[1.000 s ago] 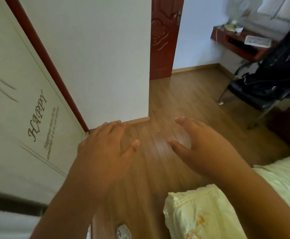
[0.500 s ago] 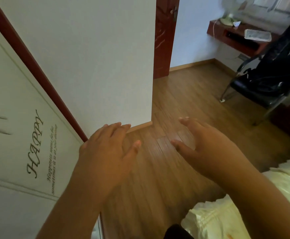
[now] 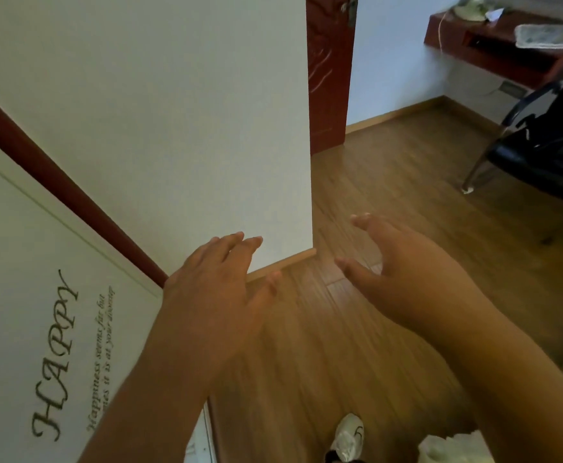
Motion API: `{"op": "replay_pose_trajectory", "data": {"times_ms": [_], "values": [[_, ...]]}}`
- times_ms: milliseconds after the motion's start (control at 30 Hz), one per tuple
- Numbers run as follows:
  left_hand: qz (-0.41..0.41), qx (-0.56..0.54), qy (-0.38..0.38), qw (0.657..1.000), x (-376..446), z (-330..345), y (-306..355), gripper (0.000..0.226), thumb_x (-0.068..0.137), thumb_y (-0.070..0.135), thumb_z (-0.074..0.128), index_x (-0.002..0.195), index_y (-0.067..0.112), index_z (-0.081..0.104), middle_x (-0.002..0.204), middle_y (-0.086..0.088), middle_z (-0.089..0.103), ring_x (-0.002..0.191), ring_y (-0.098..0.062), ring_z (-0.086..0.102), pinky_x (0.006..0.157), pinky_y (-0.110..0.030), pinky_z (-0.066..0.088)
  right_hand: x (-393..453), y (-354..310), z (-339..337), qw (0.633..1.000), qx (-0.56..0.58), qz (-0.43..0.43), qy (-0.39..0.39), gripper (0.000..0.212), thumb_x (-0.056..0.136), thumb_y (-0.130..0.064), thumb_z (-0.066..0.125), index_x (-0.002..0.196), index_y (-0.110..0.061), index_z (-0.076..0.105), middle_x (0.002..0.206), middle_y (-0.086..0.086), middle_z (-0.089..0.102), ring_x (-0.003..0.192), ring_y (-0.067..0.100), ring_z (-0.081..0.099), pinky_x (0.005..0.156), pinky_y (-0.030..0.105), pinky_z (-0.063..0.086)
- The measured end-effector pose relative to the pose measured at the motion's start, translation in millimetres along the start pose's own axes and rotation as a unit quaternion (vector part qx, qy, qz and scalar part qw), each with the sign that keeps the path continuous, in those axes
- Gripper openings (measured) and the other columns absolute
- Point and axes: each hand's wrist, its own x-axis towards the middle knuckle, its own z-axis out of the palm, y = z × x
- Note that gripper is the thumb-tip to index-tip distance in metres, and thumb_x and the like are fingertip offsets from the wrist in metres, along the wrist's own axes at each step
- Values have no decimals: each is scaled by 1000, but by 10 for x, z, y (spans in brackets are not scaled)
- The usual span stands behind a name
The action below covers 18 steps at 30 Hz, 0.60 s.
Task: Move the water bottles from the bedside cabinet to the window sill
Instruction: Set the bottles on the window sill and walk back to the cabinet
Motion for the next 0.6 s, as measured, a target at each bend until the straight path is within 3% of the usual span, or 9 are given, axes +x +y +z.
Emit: {"op": "replay_pose_trajectory", "data": {"times_ms": [300,600], "values": [[55,8,-23,998,920,-73,683,79,81,76,16,154,47,9,166,17,5,154,-14,9,122,-43,14,557,517,-475,995,-11,97,7,74,90,-63,54,154,-41,22,161,-11,32,140,16,44,109,39,42],[239,-8,-33,971,1889,18,1630,66,92,73,27,152,47,18,164,19,16,151,-12,17,118,-40,25,659,1245,-824,960,5,272,63,76,92,-61,54,156,-43,18,164,-14,25,146,17,34,113,40,36]]}}
